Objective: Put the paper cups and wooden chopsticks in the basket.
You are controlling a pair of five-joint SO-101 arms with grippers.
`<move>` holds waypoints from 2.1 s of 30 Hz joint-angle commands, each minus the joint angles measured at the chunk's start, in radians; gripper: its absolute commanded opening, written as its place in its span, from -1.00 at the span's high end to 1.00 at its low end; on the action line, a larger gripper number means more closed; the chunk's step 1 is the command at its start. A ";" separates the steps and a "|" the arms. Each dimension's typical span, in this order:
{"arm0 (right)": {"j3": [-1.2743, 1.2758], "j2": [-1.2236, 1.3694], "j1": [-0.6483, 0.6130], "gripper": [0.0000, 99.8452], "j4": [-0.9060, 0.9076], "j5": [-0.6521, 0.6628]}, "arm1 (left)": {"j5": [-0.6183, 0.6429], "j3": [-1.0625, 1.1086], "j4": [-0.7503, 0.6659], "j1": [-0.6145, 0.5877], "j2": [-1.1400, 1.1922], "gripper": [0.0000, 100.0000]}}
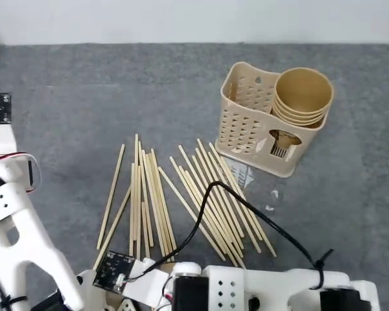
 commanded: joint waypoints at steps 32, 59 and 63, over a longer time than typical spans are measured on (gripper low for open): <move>0.327 0.036 0.530 0.58 -0.513 0.152 | -0.008 -0.015 0.008 -0.002 -0.029 0.97; 0.157 0.024 0.880 0.58 -0.633 0.327 | -0.008 -0.010 0.009 -0.002 -0.031 0.97; 0.094 0.024 0.843 0.58 -0.437 0.321 | -0.008 -0.010 0.009 -0.003 -0.031 0.97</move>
